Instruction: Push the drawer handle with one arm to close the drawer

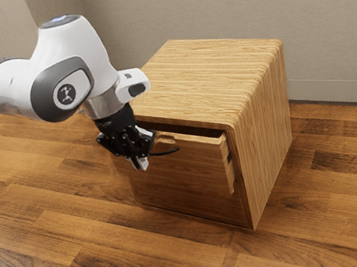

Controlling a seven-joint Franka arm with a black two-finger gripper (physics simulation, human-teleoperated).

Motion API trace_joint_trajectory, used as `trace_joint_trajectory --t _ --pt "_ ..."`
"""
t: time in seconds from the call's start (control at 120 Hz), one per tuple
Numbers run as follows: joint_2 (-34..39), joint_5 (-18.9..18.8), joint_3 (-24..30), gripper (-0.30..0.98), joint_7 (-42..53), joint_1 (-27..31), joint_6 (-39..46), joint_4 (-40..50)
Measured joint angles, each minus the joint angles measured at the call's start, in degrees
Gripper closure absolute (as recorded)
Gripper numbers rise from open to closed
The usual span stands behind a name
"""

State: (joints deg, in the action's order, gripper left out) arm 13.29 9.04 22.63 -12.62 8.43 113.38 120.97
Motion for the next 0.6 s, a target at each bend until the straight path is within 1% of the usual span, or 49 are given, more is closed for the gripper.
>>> trace_joint_trajectory --t 0.133,0.242,0.283,0.325,0.367,0.408,0.442,0.492,0.55,0.6 --pt "-3.1 -2.7 -0.1 0.69 0.0 0.0 2.1 -3.4" --pt "-2.3 -3.6 -0.1 0.68 -0.1 0.1 3.0 -3.1" --pt "3.3 -1.4 1.0 0.65 -0.3 0.2 2.4 1.6" --pt "8.2 0.7 2.7 0.62 -0.8 0.1 0.9 4.3" --pt "12.1 2.4 3.9 0.59 -1.3 0.0 -1.1 5.4" --pt "14.0 3.7 3.8 0.53 -1.9 -0.1 -3.8 4.0" --pt "14.4 4.4 3.4 0.47 -2.4 -0.1 -6.1 1.5" --pt "11.2 4.3 1.6 0.37 -3.5 -0.1 -10.9 -7.7" --pt "1.0 2.3 -2.5 0.28 -4.3 -0.2 -17.0 -22.9" --pt "-5.8 0.4 -6.6 0.22 -4.5 -0.1 -20.5 -30.8"
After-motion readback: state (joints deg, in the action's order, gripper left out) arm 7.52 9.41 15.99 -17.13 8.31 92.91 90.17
